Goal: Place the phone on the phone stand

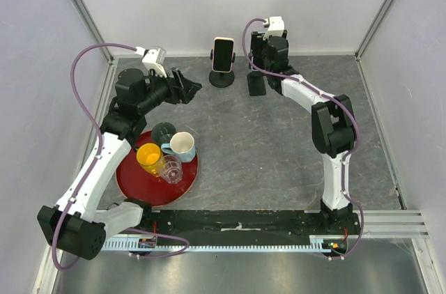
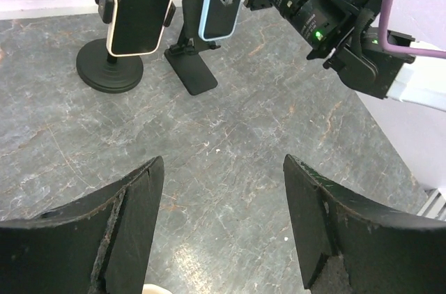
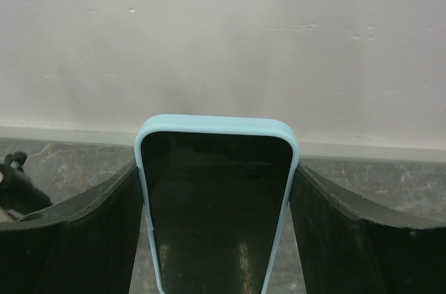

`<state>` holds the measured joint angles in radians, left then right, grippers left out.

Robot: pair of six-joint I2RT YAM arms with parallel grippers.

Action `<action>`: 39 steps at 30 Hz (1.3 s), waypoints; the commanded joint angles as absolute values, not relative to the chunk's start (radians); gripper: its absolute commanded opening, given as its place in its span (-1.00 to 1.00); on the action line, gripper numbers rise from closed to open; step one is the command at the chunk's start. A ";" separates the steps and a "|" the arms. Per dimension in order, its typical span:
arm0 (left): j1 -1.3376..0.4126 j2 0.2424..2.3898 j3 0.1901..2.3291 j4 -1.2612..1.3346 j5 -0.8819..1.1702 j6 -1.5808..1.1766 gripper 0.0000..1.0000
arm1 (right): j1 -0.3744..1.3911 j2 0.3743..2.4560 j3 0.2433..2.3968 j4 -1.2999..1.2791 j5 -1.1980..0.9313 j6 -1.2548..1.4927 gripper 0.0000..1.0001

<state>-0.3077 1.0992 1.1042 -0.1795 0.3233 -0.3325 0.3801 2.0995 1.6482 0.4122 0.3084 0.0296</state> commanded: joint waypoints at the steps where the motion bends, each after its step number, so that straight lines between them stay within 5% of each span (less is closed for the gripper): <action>1: -0.279 1.135 1.126 -0.124 0.426 -0.403 0.51 | 0.357 2.143 1.792 0.471 0.213 0.029 -1.00; 39: -0.267 1.155 1.118 -0.106 0.474 -0.440 0.51 | 0.399 2.229 1.852 0.382 0.351 0.006 -1.00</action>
